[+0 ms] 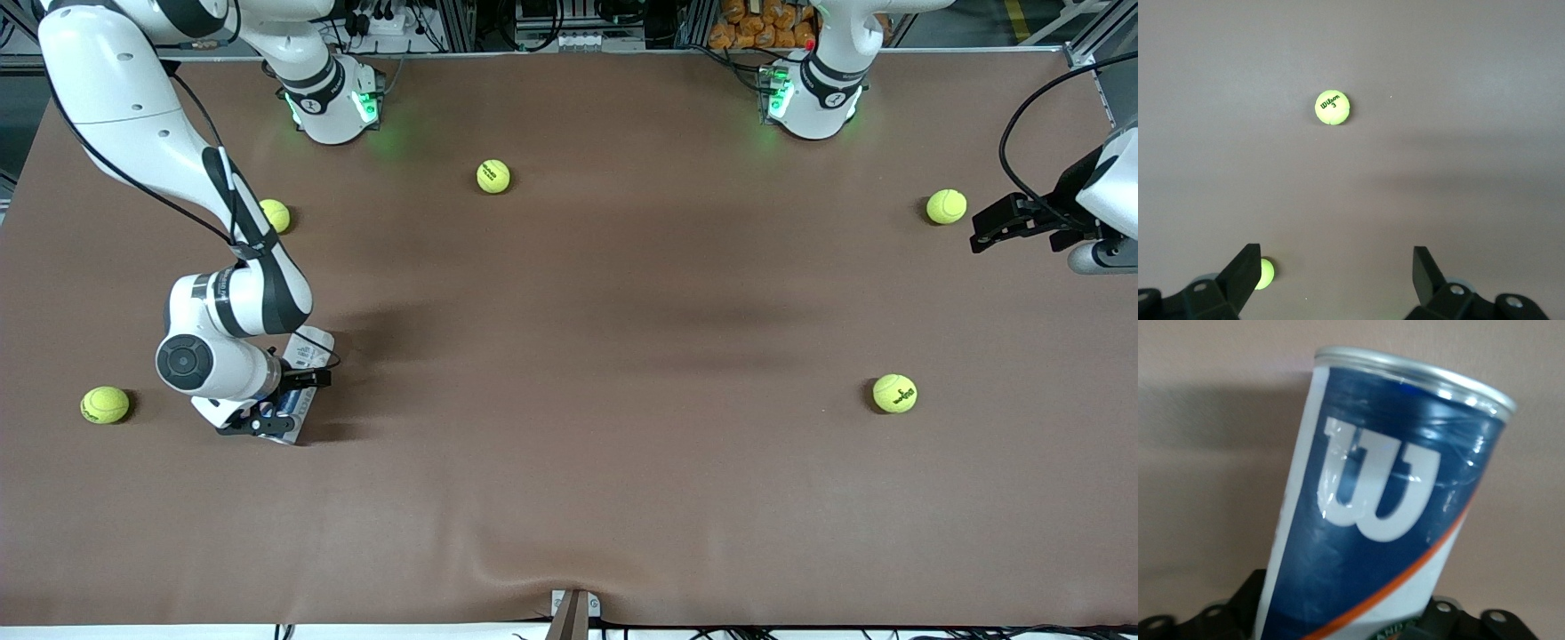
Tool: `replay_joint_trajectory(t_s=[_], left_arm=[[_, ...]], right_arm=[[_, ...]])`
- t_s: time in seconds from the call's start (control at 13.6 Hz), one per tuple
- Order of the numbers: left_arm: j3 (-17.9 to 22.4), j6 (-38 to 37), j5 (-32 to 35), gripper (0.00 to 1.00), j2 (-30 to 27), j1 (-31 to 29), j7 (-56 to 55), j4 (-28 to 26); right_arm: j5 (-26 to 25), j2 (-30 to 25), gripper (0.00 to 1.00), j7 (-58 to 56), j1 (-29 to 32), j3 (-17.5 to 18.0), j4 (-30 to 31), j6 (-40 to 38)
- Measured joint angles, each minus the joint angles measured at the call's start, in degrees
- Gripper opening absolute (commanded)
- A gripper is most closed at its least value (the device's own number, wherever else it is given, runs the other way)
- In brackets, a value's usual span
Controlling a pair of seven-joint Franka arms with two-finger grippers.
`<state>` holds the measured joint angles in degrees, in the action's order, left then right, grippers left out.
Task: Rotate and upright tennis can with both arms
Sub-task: 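Lift the can with the right gripper and carry it to mid-table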
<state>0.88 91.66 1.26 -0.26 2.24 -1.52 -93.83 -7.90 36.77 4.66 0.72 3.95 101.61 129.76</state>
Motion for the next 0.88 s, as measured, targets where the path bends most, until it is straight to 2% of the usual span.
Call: replay_joint_trajectory(t_s=[0.15,0.44,0.66,0.88], left_arm=[[0.01,0.00,0.00,1.00,0.01,-0.01,0.00,0.00],[-0.01,0.06,0.00,1.00,0.10,-0.01,0.00,0.00],[0.01,0.14,0.00,1.00,0.15,-0.02,0.00,0.01],[-0.01,0.18,0.00,1.00,0.19,0.00,0.00,0.02]], right_arm=[[-0.11,-0.14,0.49,-0.01,-0.90,0.26,-2.40,-3.25],[-2.13,-1.04,0.51,0.06,-7.82,0.83,-12.09,-16.55],[-6.81,-2.13,0.51,0.13,-18.05,1.46,-19.40,-23.10],[-9.01,-2.15,0.50,0.97,-29.36,1.47,-22.56,-24.21]])
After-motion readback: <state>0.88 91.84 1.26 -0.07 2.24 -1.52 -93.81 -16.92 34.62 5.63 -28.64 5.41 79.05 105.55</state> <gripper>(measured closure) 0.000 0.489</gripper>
